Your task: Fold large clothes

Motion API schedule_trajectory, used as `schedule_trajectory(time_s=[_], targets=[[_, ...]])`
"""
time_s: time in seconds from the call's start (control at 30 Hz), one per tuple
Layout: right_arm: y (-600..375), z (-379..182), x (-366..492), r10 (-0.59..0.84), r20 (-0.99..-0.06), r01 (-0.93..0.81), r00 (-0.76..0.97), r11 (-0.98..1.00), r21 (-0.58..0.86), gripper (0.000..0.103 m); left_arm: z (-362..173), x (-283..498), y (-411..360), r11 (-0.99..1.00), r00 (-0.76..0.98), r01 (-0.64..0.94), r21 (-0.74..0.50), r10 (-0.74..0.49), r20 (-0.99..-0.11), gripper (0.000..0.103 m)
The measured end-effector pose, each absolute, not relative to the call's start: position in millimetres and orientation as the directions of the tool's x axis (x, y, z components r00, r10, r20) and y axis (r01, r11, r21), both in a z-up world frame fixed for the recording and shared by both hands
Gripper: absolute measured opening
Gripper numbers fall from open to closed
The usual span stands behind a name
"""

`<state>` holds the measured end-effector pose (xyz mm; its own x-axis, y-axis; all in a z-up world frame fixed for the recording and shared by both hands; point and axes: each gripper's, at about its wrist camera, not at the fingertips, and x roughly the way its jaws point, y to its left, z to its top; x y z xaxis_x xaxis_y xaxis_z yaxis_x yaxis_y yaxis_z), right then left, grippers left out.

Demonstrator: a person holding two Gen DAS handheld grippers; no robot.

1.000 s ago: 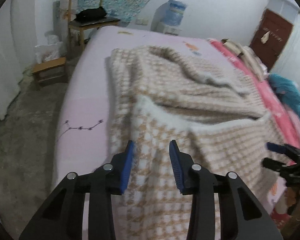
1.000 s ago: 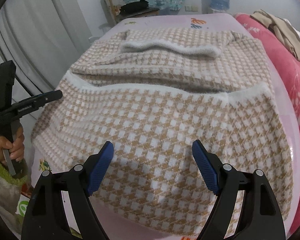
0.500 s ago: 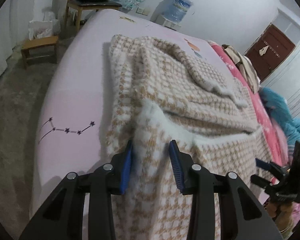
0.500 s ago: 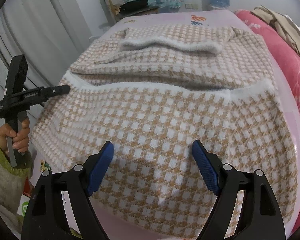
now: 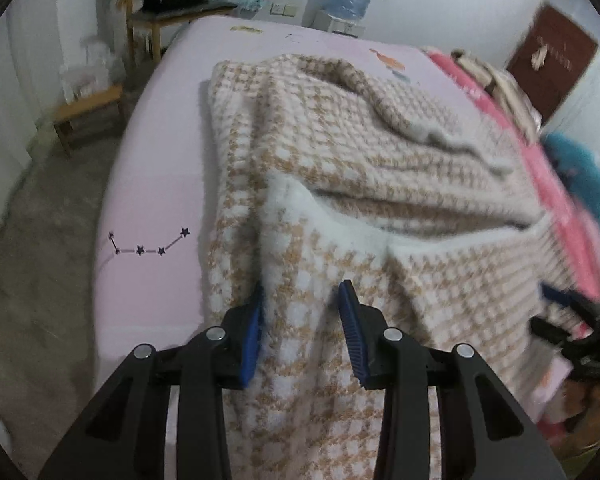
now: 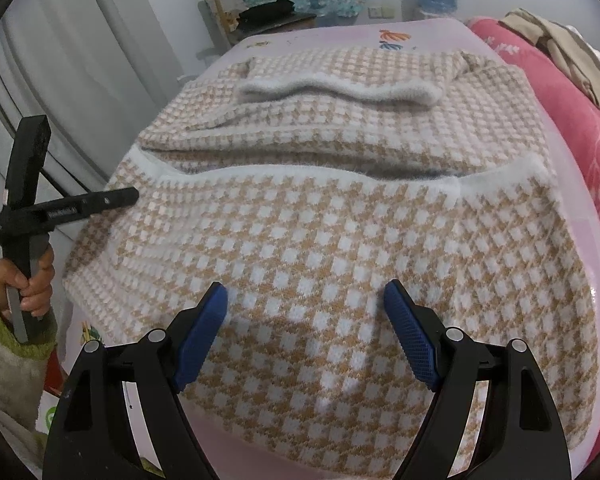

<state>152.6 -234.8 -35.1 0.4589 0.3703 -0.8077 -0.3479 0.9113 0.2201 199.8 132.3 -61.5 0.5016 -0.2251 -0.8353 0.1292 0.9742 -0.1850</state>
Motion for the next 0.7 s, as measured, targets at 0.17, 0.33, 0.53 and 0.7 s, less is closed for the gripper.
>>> schedule_trajectory(time_s=[0.17,0.33,0.53,0.7], targets=[[-242.4,-28.8,148.4,0.367,-0.797,-0.332,0.479,0.917,0.223,0.077,-62.3,195.9,112.2,0.989,0.532,0.142,-0.04,-0.111,-0.839,0.035],[-252.1,-22.0,144.4,0.362,-0.785,-0.321,0.503,0.921,0.219,0.077,-62.2,195.1,110.4,0.99,0.538,0.14,-0.032,-0.103,-0.837,0.035],[-257.0,-19.7,142.2,0.353,-0.78,-0.31,0.516,0.926,0.214,0.077,-61.9,193.4,109.2,0.99,0.544,0.142,-0.002,-0.08,-0.835,0.036],[-259.8,-19.7,142.4,0.353,-0.778,-0.303,0.52,0.928,0.219,0.077,-61.2,193.4,108.2,0.99,0.545,0.141,0.006,-0.073,-0.835,0.036]])
